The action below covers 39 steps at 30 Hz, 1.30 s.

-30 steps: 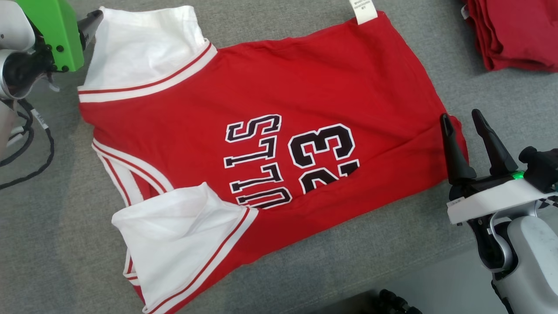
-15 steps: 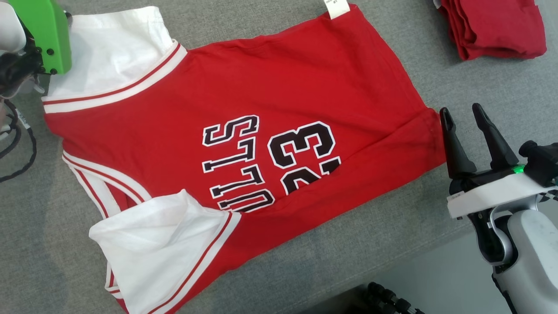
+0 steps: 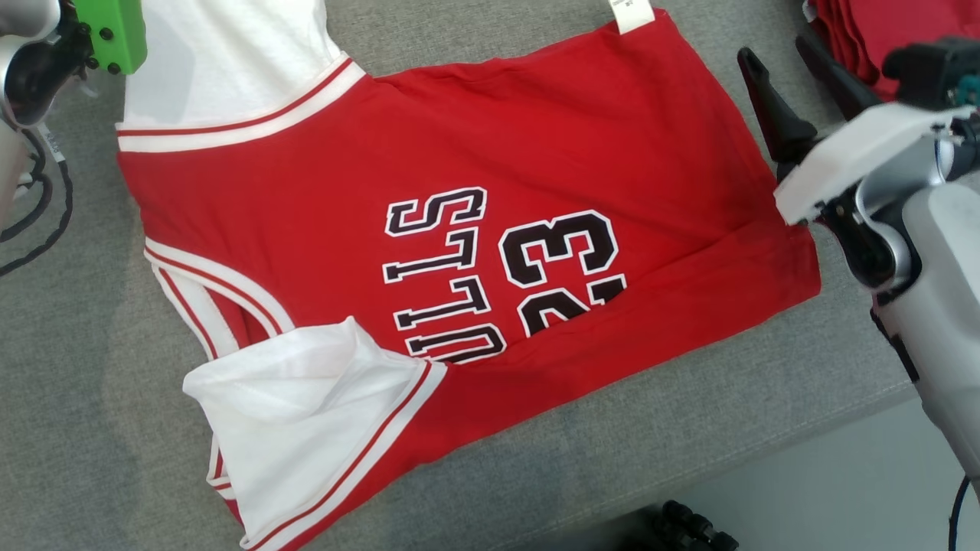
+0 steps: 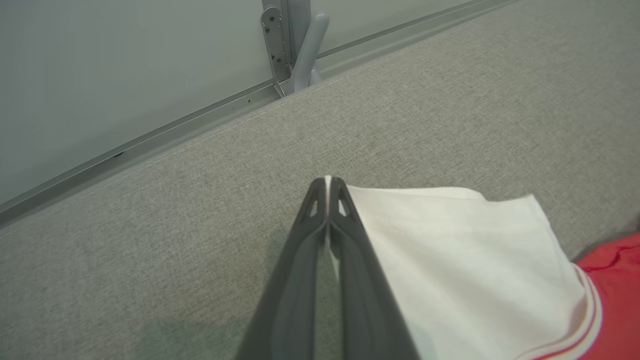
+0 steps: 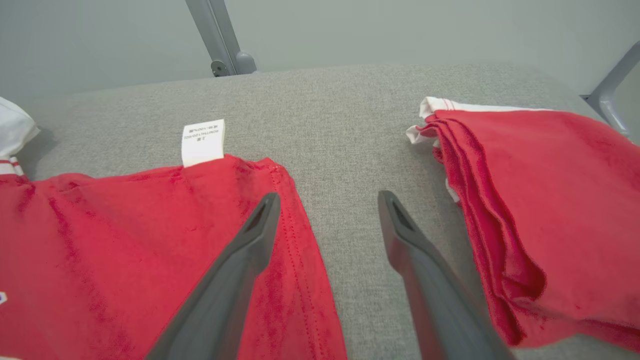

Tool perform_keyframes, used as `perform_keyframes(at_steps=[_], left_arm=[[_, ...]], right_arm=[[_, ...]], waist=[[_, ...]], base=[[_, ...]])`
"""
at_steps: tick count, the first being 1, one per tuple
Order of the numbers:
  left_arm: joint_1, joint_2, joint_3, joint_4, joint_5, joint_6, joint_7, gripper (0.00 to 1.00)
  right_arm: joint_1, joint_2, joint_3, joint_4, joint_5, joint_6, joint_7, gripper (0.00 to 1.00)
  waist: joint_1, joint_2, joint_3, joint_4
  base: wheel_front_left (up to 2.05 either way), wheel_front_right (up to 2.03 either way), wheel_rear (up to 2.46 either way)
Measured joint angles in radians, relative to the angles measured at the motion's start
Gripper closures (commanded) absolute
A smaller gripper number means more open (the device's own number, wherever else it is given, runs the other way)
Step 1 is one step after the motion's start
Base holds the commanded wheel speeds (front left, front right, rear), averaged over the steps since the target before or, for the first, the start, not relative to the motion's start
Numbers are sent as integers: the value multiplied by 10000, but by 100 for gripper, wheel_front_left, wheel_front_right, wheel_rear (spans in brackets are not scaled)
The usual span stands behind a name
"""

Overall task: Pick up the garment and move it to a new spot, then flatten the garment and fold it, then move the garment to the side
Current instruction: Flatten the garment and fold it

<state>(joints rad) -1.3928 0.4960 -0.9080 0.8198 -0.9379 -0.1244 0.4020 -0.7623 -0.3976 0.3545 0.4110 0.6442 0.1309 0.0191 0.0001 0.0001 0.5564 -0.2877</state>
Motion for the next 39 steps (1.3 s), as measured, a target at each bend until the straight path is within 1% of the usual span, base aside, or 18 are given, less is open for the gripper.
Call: perform_keyframes(at_steps=[7, 12, 17, 20, 21, 22, 24, 25, 26, 27, 32, 36, 39], left_arm=[[-174, -84, -249, -119, 2, -44, -226, 100], [-270, -90, -397, -284, -36, -48, -351, 100], [-305, -81, -587, -477, -198, -61, -439, 100], [-307, -77, -650, -525, -232, -61, -485, 100], [-308, -73, -685, -546, -290, -61, -506, 100], [-308, -67, -711, -560, -359, -61, -514, 100], [-309, -56, -767, -587, -433, -61, -568, 100], [-310, -54, -798, -594, -464, -61, -602, 100], [-310, -54, -830, -600, -470, -61, -606, 100], [-310, -54, -865, -598, -487, -61, -617, 100], [-310, -54, -1001, -604, -558, -61, -943, 100], [-314, -48, -1085, -692, -541, -71, -1597, 100], [-384, -23, -1112, -679, -508, -71, -2142, 100]], right_arm=[[-1944, 142, 1020, 1588, 42, 2, 1421, 0], [-2807, 176, 1707, 2550, -130, 2, 1795, 0], [-3306, 268, 2405, 3323, -238, 2, 2015, 0], [-3422, 293, 2635, 3511, -209, 2, 2100, 9], [-3481, 314, 2740, 3568, -151, 2, 2100, 17], [-3530, 316, 2876, 3588, -119, 0, 2096, 36], [-3602, 307, 3124, 3645, -54, 0, 2077, 69], [-3633, 299, 3225, 3687, 8, 2, 2067, 69], [-3675, 301, 3325, 3728, 69, 2, 2067, 91], [-3714, 299, 3417, 3760, 132, 4, 2067, 100], [-3914, 119, 3783, 3866, 314, 4, 2040, 100], [-4122, -63, 3712, 4100, 405, 4, 1620, 100], [-4267, -67, 3488, 4326, 617, 4, 1243, 100]], waist=[[0, 0, 151, 367], [0, 0, 219, 560], [0, 0, 268, 710], [0, 0, 273, 758], [0, -1, 270, 774], [0, 0, 262, 785], [0, 0, 243, 804], [0, 0, 235, 814], [0, 0, 225, 825], [0, 0, 214, 835], [0, 0, 116, 889], [0, 0, 14, 968], [0, 0, -41, 1049]], base=[[0, 0, 0], [0, 0, 0], [0, 0, 0], [0, 0, 0], [0, 0, 0], [0, 0, 0], [0, 0, 0], [0, 0, 0], [0, 0, 0], [0, 0, 0], [0, 0, 0], [0, 0, 0], [0, 0, 0]])
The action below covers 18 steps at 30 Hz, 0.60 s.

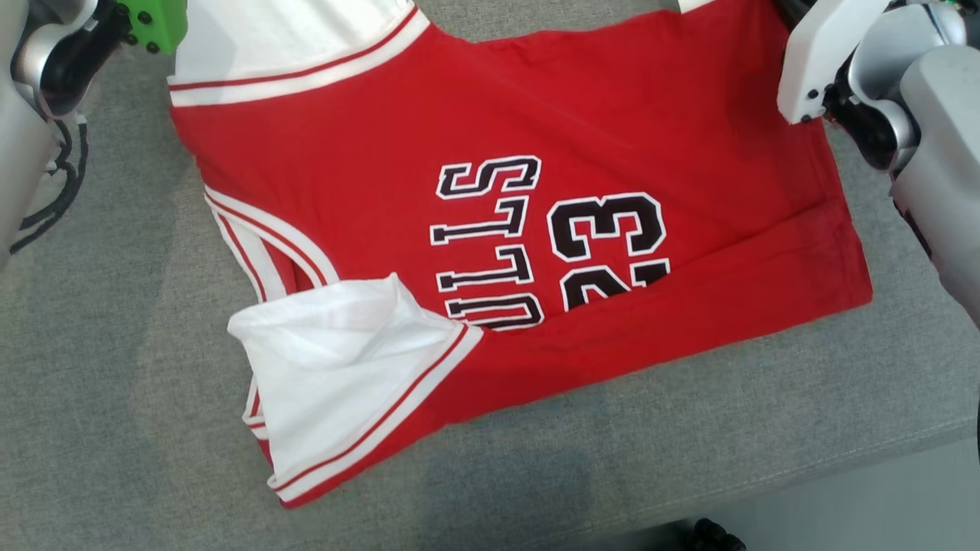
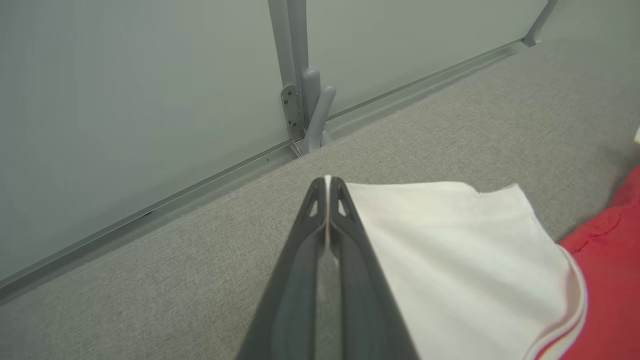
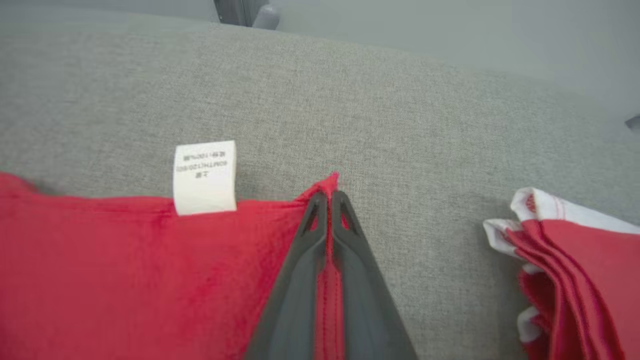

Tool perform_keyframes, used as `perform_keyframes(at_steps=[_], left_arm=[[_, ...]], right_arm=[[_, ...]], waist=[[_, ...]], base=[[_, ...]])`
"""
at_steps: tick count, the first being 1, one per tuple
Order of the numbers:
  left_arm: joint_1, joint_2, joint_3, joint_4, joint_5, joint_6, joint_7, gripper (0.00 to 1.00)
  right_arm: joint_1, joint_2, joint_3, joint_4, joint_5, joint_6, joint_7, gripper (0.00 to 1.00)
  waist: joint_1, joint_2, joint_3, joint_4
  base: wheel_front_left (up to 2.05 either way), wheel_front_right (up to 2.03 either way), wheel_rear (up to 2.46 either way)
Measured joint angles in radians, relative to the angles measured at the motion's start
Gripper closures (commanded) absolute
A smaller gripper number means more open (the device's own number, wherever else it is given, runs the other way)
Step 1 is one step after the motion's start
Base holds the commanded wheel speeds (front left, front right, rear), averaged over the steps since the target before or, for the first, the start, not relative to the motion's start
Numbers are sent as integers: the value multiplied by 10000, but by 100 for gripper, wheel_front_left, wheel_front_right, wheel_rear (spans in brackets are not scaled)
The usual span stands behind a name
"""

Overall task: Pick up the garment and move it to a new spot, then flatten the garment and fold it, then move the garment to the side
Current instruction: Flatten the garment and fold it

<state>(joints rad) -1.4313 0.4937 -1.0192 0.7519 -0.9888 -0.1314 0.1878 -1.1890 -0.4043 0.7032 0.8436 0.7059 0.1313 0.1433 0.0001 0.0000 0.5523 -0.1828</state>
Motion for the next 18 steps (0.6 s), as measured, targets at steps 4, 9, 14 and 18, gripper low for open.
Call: perform_keyframes(at_steps=[4, 9, 14, 18], left_arm=[[-301, -12, -2, 15, 98, 0, -938, 100], [-489, -94, -23, -54, 130, 0, -2234, 100], [-319, -71, -288, -311, -182, 0, -2773, 100], [294, 267, -573, -1112, -677, 0, -3267, 100]], right_arm=[[-279, -58, -410, 355, 244, 0, -644, 100], [-596, -221, -788, 719, 351, 0, -1377, 100], [-396, -366, -838, 667, 748, 0, -1534, 100], [336, -805, -771, 249, 1116, -2, -1599, 100]], waist=[[0, 0, -38, 134], [0, 0, -104, 327], [0, 0, -330, 515], [-1, 0, -593, 668]], base=[[0, 0, 0], [0, 0, 0], [0, 0, 0], [0, 0, 0]])
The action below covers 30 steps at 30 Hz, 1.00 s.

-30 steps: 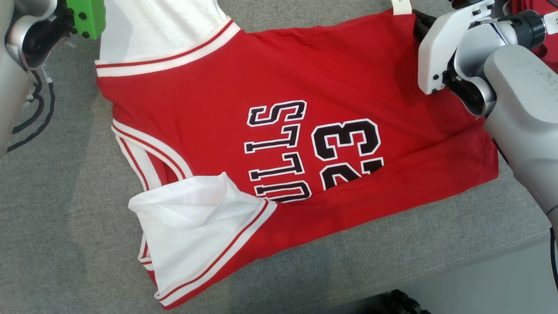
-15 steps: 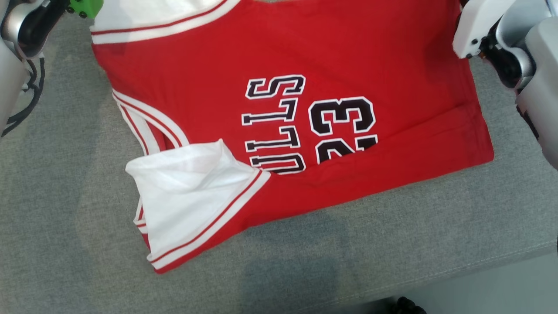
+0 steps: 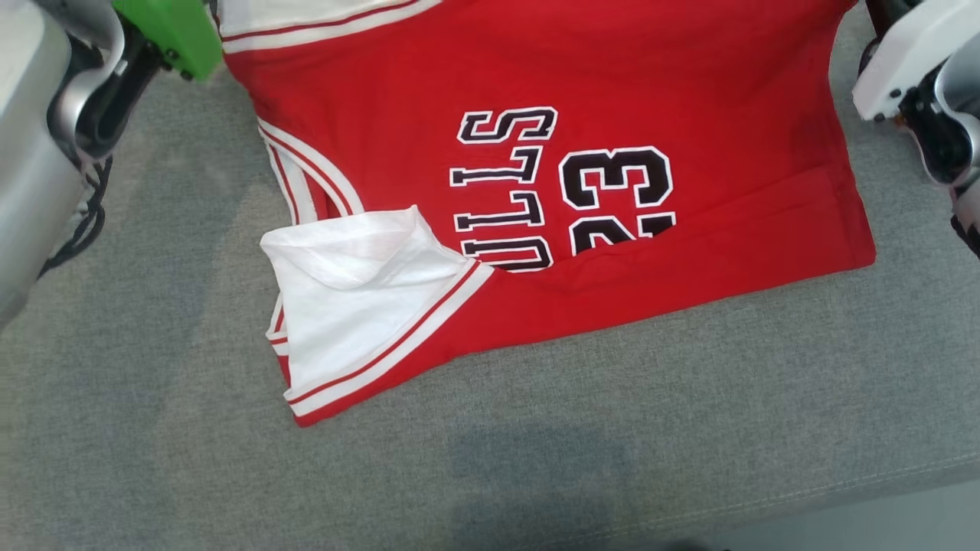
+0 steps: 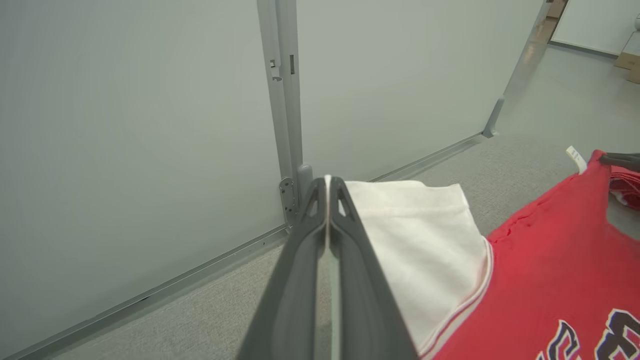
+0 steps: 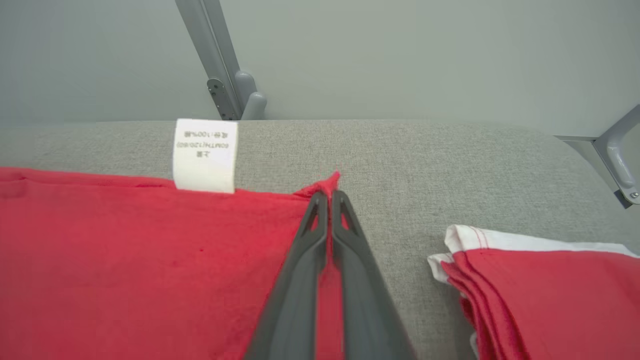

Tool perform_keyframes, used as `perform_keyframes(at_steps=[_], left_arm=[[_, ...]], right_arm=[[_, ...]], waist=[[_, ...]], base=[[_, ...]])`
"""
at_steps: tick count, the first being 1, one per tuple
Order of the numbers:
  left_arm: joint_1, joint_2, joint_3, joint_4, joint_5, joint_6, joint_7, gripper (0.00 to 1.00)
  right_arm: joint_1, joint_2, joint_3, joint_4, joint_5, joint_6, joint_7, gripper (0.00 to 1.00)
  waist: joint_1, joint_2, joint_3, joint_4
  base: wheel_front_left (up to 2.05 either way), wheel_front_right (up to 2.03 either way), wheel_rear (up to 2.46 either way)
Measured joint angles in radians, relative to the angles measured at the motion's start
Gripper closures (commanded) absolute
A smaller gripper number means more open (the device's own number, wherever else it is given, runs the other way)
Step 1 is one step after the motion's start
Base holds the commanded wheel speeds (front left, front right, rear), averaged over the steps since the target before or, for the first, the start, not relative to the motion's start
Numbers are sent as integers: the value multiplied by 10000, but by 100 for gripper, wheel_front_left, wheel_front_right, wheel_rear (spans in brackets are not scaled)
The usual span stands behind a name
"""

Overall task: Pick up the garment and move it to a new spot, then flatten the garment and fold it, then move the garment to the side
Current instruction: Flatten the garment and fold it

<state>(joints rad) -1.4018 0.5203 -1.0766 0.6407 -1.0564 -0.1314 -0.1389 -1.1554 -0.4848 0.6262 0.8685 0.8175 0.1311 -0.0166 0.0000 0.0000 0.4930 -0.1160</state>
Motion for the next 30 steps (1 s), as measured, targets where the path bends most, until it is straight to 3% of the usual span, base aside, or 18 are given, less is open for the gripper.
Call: perform_keyframes(at_steps=[10, 17, 24, 30], left_arm=[[2334, 1333, -259, -2326, -849, 23, -926, 100], [4309, 1887, -190, -4029, -1365, 692, -1104, 100], [6077, 1942, 127, -4895, -1860, 1214, -1193, 100], [7308, 1425, 920, -4761, -1718, 1221, -1223, 100]], right_arm=[[2342, -1229, -84, -1139, 1024, 2, -121, 100], [3655, -1576, -188, -1887, 1377, 2, -309, 100], [4385, -1779, -242, -2293, 1298, 2, -495, 100], [4878, -1787, -495, -2182, 1208, 2, -441, 100]], waist=[[0, 0, -870, 424], [0, 0, -1388, 737], [0, 0, -1493, 859], [0, 0, -1444, 894]], base=[[0, 0, 0], [0, 0, 0], [0, 0, 0], [0, 0, 0]])
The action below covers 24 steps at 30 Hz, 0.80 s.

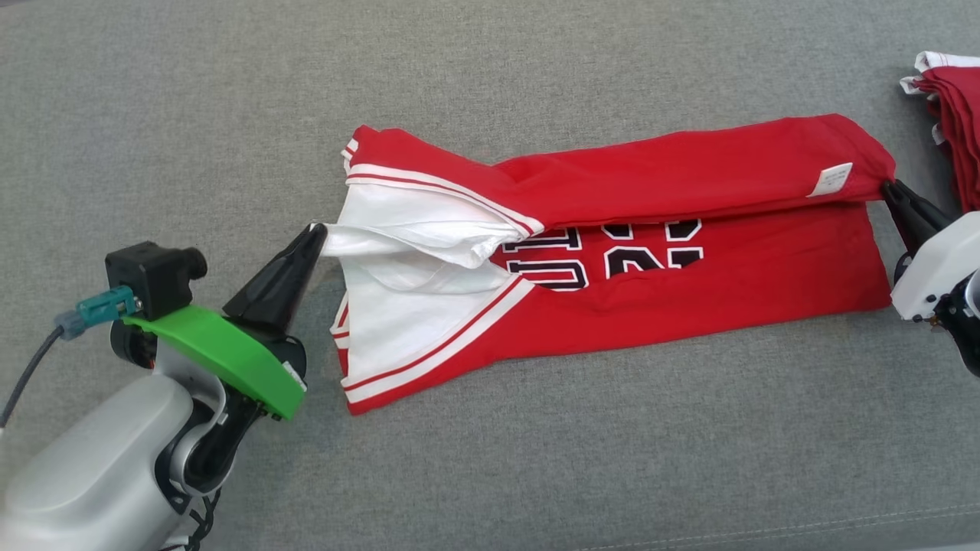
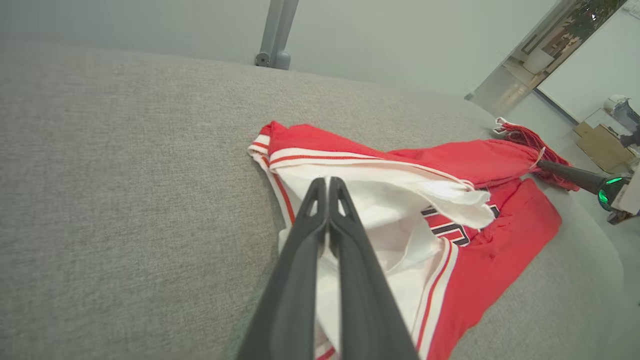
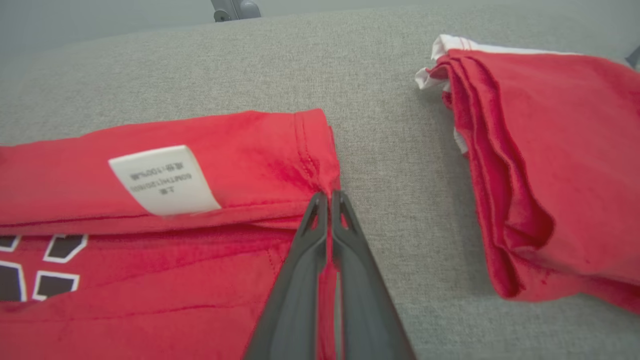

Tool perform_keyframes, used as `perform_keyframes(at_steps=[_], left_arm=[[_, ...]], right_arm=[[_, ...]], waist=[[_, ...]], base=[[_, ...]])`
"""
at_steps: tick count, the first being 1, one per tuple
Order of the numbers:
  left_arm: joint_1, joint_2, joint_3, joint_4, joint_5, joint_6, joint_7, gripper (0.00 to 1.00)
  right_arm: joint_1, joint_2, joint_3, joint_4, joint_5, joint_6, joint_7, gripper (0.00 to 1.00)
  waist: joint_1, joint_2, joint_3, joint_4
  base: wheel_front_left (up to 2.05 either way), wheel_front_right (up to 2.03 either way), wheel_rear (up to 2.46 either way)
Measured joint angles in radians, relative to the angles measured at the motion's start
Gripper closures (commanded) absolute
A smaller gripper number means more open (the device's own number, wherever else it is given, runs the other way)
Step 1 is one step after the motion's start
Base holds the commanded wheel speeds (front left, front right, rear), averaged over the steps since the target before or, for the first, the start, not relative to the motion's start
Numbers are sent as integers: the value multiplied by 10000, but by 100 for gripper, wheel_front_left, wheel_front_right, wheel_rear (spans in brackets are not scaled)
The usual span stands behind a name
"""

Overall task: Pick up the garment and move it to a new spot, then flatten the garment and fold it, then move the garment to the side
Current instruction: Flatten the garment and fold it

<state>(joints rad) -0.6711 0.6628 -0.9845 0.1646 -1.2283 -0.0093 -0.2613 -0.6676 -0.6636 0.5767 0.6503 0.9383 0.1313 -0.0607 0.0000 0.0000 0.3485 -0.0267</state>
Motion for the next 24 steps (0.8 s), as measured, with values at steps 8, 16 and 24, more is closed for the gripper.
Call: perform_keyframes(at_steps=[8, 16, 24], left_arm=[[719, -443, 644, 353, 474, -224, -2, 100], [1163, -984, 1028, 978, 265, 125, 15, 0], [2275, -1639, 2849, 694, 1931, 1012, -10, 0]], right_arm=[[633, -8, -360, -146, 96, 2, -8, 100], [1065, 280, -1083, -65, 182, 0, -393, 0], [2505, 385, -2132, -242, 378, 0, -1313, 0]], waist=[[0, 0, 17, 103], [0, 0, -115, 45], [0, 0, -559, 69]], base=[[0, 0, 0], [0, 0, 0], [0, 0, 0]])
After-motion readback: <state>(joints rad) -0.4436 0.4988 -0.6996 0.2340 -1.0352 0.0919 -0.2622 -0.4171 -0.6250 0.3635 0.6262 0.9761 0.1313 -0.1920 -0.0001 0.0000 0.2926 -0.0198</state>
